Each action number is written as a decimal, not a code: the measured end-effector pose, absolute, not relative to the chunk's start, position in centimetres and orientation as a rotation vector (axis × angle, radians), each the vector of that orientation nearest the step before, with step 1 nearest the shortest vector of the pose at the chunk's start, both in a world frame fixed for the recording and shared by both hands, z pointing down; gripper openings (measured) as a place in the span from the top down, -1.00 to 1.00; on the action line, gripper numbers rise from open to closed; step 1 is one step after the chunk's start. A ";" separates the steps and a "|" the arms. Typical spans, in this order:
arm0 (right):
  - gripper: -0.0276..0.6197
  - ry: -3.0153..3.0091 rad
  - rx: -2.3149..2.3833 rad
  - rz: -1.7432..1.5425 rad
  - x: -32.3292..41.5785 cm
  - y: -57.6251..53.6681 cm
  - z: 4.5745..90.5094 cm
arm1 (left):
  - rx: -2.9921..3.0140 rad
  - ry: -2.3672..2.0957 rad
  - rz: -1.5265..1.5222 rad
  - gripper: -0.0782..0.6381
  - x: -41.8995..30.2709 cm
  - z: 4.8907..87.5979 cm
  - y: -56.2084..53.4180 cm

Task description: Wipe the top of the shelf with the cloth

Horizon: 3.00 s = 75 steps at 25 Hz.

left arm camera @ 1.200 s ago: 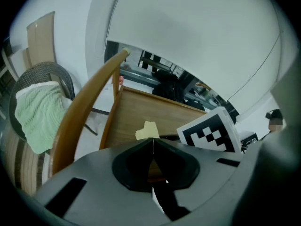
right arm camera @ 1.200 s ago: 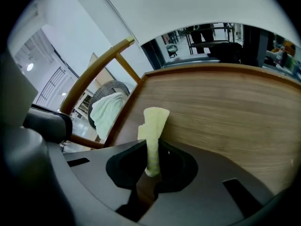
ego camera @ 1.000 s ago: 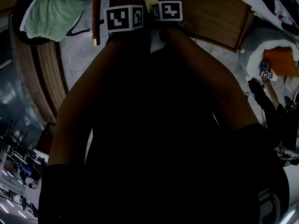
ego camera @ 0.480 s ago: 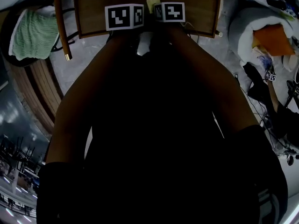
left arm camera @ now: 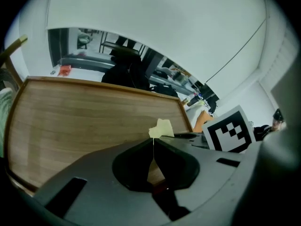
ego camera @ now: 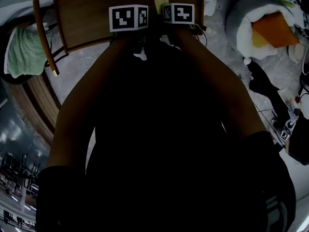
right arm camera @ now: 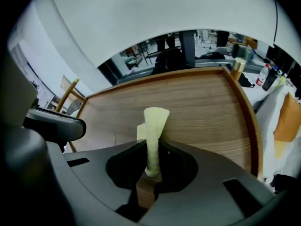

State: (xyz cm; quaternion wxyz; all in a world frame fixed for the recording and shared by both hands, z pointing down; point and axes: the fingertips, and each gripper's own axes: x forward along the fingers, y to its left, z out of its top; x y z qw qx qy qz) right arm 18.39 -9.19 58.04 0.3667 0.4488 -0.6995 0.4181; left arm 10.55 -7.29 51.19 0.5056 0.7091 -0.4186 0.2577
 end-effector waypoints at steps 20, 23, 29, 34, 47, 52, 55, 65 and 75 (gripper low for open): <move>0.76 -1.415 1.529 0.959 32.7 -10.0 56.6 | 1.756 -0.952 0.598 0.75 14.7 50.6 -7.7; 0.76 -1.391 1.572 0.932 32.6 -10.4 56.3 | 1.747 -0.963 0.586 0.75 12.5 50.5 -7.3; 0.76 -1.654 1.506 0.934 21.4 -11.6 53.6 | 1.696 -1.018 0.571 0.75 5.4 49.8 -6.1; 0.76 -1.897 1.200 1.018 6.3 -9.7 53.4 | 1.644 -1.087 0.582 0.75 -2.3 49.4 -4.6; 0.76 -2.046 0.745 1.155 -17.6 -2.5 56.8 | 1.486 -1.282 0.566 0.75 -19.9 46.4 -1.0; 0.76 -2.069 0.691 1.138 -21.9 -1.2 57.6 | 1.468 -1.323 0.521 0.75 -22.8 45.7 -0.1; 0.76 -2.034 0.660 1.129 -22.8 0.0 58.6 | 1.459 -1.324 0.528 0.75 -23.6 46.0 0.6; 0.76 -1.978 0.648 1.094 -22.5 0.5 59.6 | 1.445 -1.309 0.523 0.75 -23.8 46.7 0.9; 0.76 -1.912 0.738 1.134 -14.6 -0.3 59.7 | 1.465 -1.199 0.547 0.75 -17.7 48.7 -0.2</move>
